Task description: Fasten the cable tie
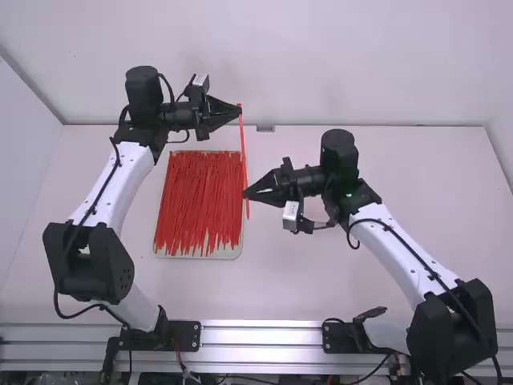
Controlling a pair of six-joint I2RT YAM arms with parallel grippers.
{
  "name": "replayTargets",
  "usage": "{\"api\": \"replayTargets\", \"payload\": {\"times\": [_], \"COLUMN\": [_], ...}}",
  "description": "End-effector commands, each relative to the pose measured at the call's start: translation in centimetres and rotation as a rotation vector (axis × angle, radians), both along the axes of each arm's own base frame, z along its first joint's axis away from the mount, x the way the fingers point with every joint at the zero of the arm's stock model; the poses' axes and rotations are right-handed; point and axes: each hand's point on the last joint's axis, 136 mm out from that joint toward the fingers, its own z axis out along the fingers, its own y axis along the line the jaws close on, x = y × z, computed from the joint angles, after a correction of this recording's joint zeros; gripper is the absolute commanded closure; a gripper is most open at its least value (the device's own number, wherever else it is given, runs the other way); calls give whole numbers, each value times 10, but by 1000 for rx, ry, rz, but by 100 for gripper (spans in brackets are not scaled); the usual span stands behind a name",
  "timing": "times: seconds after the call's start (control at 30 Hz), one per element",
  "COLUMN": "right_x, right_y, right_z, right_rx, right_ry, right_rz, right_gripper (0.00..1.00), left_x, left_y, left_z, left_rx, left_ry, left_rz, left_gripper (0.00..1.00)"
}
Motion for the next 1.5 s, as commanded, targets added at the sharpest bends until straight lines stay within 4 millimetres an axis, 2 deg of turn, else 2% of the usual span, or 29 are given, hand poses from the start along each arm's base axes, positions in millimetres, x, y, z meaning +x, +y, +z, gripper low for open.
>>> {"api": "replayTargets", "payload": {"times": [0.0, 0.13, 0.37, 0.5, 0.6, 0.77, 0.97, 1.2, 1.3, 1.47], "right_x": [-2, -1, -1, 1, 5, 11, 22, 35, 34, 7], "right_y": [1, 1, 1, 1, 3, 3, -7, -10, -9, -11], "right_z": [8, 8, 8, 7, 6, 5, 7, 14, 16, 17], "right_rx": [7, -3, -47, -81, -116, -147, -176, -153, -149, -188], "right_ry": [1, 39, 209, 343, 485, 639, 868, 950, 947, 837], "right_rz": [20, 18, 11, -6, -40, -75, -119, -172, -169, -3], "right_gripper": [100, 100, 100, 100, 100, 100, 100, 100, 100, 100], "left_x": [-1, 0, 1, 0, -2, -4, -7, -6, -6, -6], "left_y": [-1, -1, -1, -1, -1, -1, -1, -1, -1, -1], "left_z": [13, 12, 9, 9, 0, -7, -14, -17, -17, -17], "left_rx": [5, 24, 75, 115, 171, 205, 227, 229, 228, 234], "left_ry": [-66, -130, -308, -470, -626, -705, -745, -736, -735, -765], "left_rz": [-6, -2, -10, -21, -42, -59, -73, -75, -76, -80], "left_gripper": [98, 98, 98, 98, 98, 98, 98, 98, 98, 98]}}
